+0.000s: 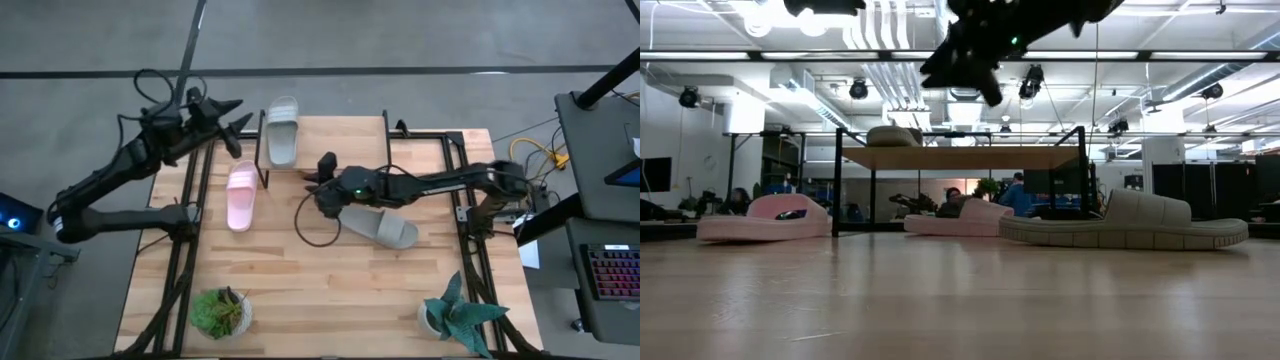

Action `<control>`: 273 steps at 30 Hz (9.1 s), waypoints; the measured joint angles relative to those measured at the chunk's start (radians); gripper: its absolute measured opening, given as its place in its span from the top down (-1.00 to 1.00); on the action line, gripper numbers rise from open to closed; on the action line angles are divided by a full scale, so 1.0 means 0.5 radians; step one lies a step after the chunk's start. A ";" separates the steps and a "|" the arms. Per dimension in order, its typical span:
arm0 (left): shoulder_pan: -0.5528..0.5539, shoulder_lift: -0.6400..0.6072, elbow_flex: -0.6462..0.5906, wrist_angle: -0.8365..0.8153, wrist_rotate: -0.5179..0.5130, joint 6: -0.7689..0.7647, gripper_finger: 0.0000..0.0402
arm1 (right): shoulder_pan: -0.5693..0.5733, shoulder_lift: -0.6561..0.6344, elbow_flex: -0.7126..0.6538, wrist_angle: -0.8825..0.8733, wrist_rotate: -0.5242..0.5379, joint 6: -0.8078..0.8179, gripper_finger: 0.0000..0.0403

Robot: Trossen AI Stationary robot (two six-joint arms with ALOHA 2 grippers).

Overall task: Pick and place slides into the shelf
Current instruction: Put the top gray slipper on the shelf, then put the gray slipper on the shelf

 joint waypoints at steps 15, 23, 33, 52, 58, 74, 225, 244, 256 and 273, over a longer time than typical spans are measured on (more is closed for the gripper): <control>0.000 -0.085 -0.081 -0.119 0.006 0.007 0.11 | -0.149 0.603 0.585 -0.054 0.301 -0.177 -0.01; 0.000 -0.119 -0.106 -0.117 0.003 0.017 0.11 | -0.186 0.698 0.663 -0.140 0.317 -0.191 -0.01; 0.000 -0.155 -0.111 -0.118 0.004 0.017 0.11 | -0.208 0.696 0.663 -0.136 0.296 -0.177 0.01; 0.000 -0.136 -0.114 -0.120 0.004 0.018 0.11 | -0.212 0.698 0.660 -0.121 0.302 -0.173 0.72; 0.000 -0.138 -0.117 -0.120 0.004 0.018 0.11 | -0.209 0.700 0.659 -0.028 0.303 -0.217 0.75; 0.000 -0.136 -0.117 -0.119 0.004 0.018 0.11 | -0.101 0.696 0.704 -0.005 0.412 -0.266 0.76; 0.000 -0.033 -0.405 0.057 -0.003 0.098 0.11 | 0.500 -0.434 -0.737 -2.245 0.129 2.448 0.32; 0.001 -0.033 -0.405 0.056 -0.003 0.097 0.11 | 0.567 -0.436 -0.737 -1.940 0.138 2.454 0.40; 0.001 -0.033 -0.406 0.057 -0.003 0.097 0.11 | 0.876 -0.436 -0.737 -1.873 0.505 2.447 0.42; 0.000 -0.031 -0.408 0.057 -0.003 -0.005 0.11 | 1.176 -0.436 -0.927 -1.595 0.780 2.286 0.42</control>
